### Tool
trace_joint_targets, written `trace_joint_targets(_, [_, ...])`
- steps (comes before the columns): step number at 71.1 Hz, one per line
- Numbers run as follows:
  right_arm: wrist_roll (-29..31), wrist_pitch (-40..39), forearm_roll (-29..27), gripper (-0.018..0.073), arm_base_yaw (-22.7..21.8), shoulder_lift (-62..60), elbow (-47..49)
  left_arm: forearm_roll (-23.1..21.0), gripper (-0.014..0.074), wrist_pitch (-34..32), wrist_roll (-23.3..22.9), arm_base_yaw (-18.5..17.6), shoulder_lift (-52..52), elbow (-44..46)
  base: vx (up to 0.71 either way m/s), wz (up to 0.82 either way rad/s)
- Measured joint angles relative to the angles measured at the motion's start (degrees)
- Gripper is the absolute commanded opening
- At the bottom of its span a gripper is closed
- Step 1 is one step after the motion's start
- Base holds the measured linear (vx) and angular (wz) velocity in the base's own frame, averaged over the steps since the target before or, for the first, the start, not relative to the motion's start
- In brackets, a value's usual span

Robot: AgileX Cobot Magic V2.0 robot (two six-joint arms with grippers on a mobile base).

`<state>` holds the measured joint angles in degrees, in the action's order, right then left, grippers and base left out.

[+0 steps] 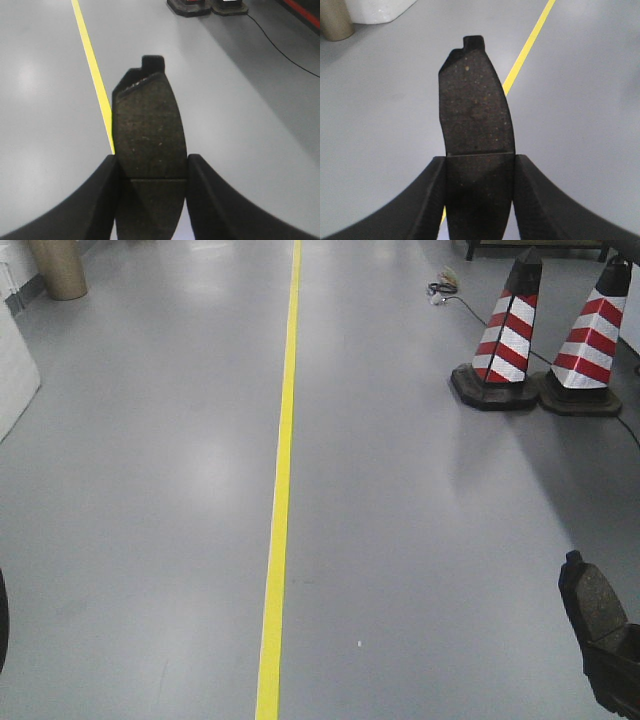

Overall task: Move and align brake pads A on conveyor
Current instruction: 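Drive along the yellow-lined aisle toward the red-and-white cones, then turn the base past the cones to face the conveyor belt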

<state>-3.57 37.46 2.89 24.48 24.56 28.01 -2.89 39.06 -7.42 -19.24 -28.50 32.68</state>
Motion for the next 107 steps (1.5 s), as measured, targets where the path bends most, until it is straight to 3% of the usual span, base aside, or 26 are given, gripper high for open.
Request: trace_joint_targets(107, [0.0,-0.1,0.0,0.0043,0.0,0.0,0.0,0.0,0.0217,0.0,0.0,0.0,0.0,0.0,0.7,-0.14])
